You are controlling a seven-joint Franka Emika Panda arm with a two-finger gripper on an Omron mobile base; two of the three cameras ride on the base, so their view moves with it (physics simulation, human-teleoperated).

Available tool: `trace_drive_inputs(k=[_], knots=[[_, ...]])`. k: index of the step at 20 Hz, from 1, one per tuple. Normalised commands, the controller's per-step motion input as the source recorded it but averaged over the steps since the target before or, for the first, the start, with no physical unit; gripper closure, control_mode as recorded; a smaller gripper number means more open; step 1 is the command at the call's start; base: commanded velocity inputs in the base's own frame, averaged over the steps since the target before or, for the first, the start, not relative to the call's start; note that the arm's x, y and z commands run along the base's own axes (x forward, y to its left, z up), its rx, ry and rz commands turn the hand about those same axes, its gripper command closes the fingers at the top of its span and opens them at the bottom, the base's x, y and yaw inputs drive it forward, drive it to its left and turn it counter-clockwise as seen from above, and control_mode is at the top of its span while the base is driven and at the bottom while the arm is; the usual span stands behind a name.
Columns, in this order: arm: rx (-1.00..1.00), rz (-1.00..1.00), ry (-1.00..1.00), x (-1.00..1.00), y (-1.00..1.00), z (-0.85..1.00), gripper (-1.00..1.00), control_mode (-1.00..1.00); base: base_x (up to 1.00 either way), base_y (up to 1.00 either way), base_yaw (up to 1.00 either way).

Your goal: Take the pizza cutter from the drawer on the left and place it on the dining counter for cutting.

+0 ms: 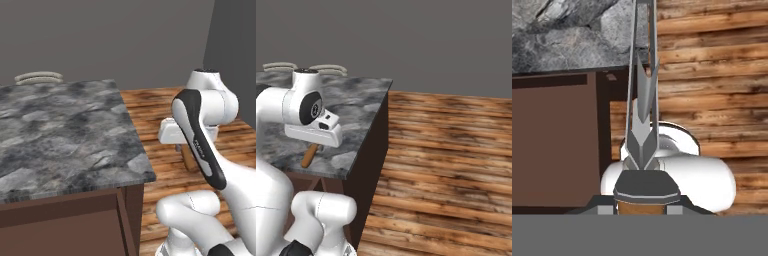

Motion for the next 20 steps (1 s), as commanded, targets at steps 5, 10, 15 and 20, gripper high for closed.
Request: trace_drive_inputs(k=[5, 10, 15, 20], knots=[[-0.11, 0.0, 0.0, 0.08, -0.08, -0.02, 1.0, -1.0, 0.0, 0.0, 0.0], [-0.04, 0.0, 0.0, 0.01, -0.15, 0.0, 1.0, -1.0, 0.0, 0.0, 0.0], [0.0, 0.01, 0.0, 0.08, -0.2, 0.0, 1.0, -1.0, 0.0, 0.0, 0.0], [0.0, 0.01, 0.0, 0.04, -0.1, 0.0, 1.0, -1.0, 0.0, 0.0, 0.0]])
